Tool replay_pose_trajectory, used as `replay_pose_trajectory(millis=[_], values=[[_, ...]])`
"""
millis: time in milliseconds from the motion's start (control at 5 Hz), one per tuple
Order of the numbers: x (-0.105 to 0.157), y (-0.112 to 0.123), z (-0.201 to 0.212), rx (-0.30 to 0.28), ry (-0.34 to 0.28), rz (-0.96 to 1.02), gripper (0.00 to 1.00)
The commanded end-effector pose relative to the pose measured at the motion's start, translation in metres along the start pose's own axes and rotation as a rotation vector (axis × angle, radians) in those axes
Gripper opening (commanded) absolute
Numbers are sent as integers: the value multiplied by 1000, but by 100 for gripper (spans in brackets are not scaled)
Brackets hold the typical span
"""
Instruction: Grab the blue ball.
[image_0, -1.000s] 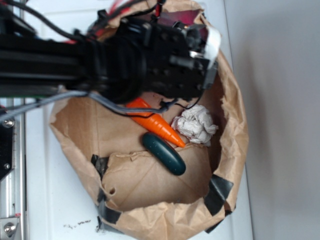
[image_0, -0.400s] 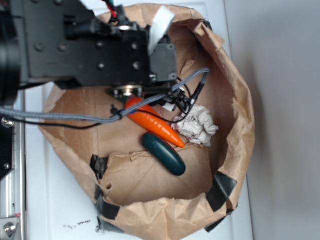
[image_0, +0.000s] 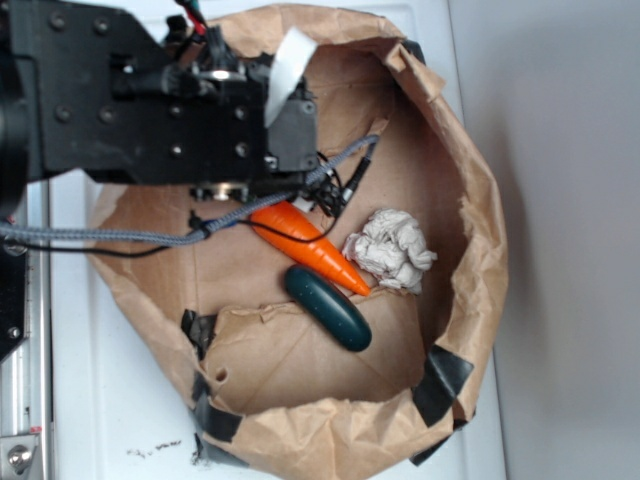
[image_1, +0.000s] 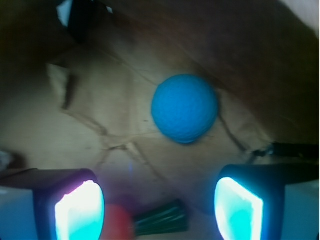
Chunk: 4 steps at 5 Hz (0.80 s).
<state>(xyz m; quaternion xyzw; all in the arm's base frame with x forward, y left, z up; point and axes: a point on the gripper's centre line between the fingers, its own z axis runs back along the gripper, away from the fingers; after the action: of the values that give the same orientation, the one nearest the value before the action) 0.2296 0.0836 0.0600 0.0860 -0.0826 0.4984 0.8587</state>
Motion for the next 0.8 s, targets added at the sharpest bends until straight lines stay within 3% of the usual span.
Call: replay_pose_trajectory(millis=[0,400,600], values=[[24,3,-16,26,-141,69,100],[44,-5,-37,100,-221,125,100],[56,-11,-52,168,-224,161,100]])
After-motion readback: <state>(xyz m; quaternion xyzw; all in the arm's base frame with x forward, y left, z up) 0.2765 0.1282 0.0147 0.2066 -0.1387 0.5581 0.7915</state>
